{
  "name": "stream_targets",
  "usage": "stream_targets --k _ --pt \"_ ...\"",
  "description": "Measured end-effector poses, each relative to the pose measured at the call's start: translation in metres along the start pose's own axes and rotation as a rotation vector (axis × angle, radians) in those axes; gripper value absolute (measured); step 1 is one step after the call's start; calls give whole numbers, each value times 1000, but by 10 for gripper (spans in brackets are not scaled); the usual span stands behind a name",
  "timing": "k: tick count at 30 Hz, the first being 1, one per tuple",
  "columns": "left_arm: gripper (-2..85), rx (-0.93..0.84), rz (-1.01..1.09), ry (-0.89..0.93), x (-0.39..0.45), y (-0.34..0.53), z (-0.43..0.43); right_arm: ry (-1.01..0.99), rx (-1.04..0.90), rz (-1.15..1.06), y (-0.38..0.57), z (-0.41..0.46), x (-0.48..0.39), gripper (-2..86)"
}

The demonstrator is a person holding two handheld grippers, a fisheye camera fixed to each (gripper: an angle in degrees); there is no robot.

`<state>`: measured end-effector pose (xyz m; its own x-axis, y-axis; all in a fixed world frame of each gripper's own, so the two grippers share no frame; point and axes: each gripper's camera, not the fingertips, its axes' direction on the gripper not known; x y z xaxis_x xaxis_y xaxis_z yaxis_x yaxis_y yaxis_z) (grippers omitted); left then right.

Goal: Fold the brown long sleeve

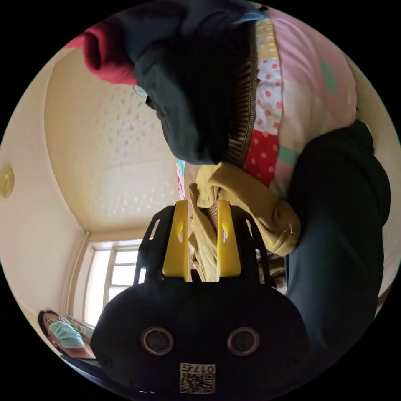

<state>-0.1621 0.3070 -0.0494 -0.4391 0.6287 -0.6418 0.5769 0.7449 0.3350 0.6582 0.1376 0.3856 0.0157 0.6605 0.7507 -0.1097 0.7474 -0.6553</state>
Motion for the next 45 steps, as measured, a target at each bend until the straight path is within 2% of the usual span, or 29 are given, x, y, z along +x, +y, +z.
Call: stream_targets --k 1,4,6,9,11,13,14,16,18,19,20,21,23,25,28,33,37,40,42,45 --pt "64 -1 8 6 2 0 -1 -33 41 47 -8 -5 4 92" --pt "61 -7 19 9 8 5 -3 65 90 171 -24 -3 9 55" --pt "60 -5 10 20 7 11 -7 111 142 156 -22 1 -6 38" --pt "57 16 -22 40 2 24 -21 267 221 -143 6 20 -97 30" --pt "55 42 -45 40 -2 36 -36 449 384 -612 65 58 -206 28" --pt "55 43 -54 33 -5 43 -45 529 505 -923 118 106 -269 28" --pt "55 38 -59 26 -7 46 -50 498 521 -1080 146 142 -296 28" --pt "57 41 -73 15 -11 51 -57 389 412 -1260 178 201 -319 28" --pt "60 62 -92 4 -15 56 -66 298 199 -1382 202 268 -320 28" --pt "62 79 -106 1 -19 59 -71 277 31 -1414 218 314 -308 27" --pt "64 95 -118 -2 -23 60 -76 285 -158 -1434 235 360 -286 27" --pt "65 103 -124 -4 -25 60 -79 303 -254 -1439 245 383 -271 27" --pt "75 127 -149 -17 -36 54 -90 486 -618 -1453 290 464 -189 30" --pt "82 141 -154 -41 -44 43 -103 664 -795 -1441 320 495 -125 31" --pt "99 160 -130 -128 -58 16 -130 625 -632 -1540 354 465 -108 28" --pt "110 119 -27 -344 -80 -37 -140 723 -611 -1474 355 440 -97 25" --pt "114 -162 0 -394 -112 -79 -92 780 -385 -1342 322 386 -85 24" --pt "66 -207 15 -495 -111 -83 -96 871 -266 -1296 299 361 -66 26" --pt "46 -233 -31 -442 -117 -86 -112 973 -304 -1263 284 363 -44 28" --pt "36 -115 -84 -217 -129 -85 -179 871 -322 -1211 267 345 -27 29"
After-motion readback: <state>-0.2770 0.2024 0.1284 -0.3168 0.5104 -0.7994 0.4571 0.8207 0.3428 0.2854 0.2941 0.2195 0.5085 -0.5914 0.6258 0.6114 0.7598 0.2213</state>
